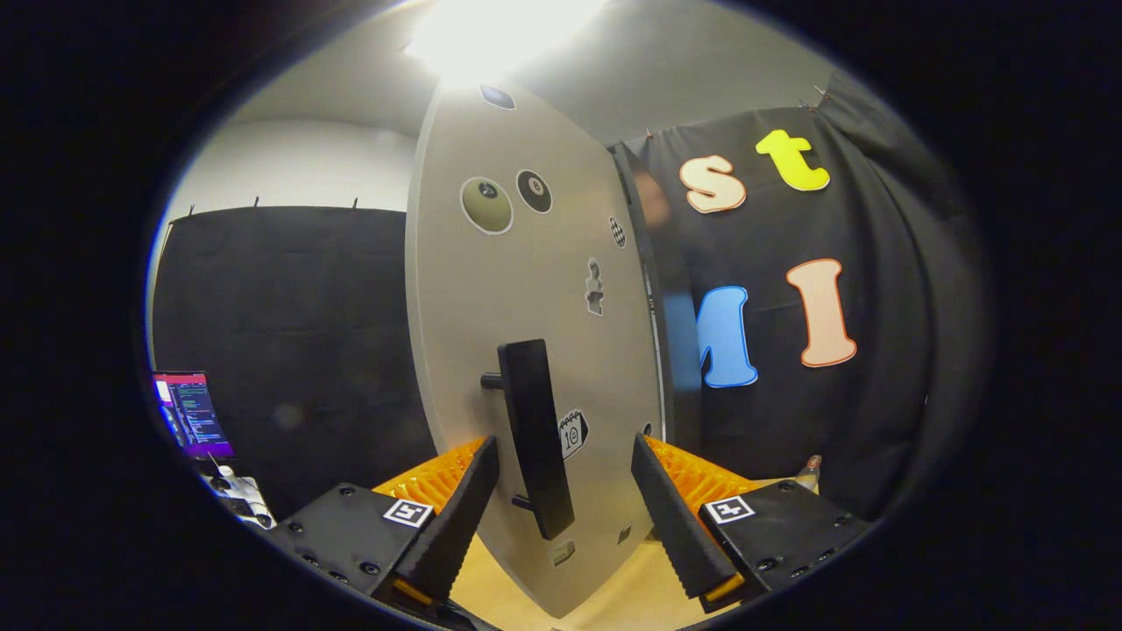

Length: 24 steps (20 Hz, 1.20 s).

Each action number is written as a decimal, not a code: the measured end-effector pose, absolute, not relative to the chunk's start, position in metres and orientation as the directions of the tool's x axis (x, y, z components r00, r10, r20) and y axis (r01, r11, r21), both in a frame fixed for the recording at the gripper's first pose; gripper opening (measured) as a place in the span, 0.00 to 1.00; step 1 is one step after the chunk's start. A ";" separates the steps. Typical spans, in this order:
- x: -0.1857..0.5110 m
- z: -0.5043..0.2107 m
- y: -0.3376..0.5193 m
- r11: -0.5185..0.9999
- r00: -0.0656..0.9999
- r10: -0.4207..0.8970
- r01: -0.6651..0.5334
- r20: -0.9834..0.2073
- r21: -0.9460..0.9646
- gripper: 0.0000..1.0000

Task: Open the shoe cabinet door, grab the shoes and put them into the shoe cabinet, then close the shoe cabinet door.

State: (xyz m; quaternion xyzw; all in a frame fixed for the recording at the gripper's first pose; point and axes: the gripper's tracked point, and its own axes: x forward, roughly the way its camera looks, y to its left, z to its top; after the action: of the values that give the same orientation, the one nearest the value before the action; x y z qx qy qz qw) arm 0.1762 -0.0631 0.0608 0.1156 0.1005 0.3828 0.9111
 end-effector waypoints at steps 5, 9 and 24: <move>0.178 0.062 -0.040 0.653 0.662 0.742 -0.683 -0.099 0.327 0.96; 0.173 0.061 -0.013 0.642 0.650 0.753 -0.688 -0.104 0.338 0.97; 0.193 0.061 0.100 0.668 0.671 0.735 -0.695 -0.093 0.265 0.97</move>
State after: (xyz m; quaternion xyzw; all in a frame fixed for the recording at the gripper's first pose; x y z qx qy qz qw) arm 0.1926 0.0998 0.0606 0.1041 0.0965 0.3937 0.9082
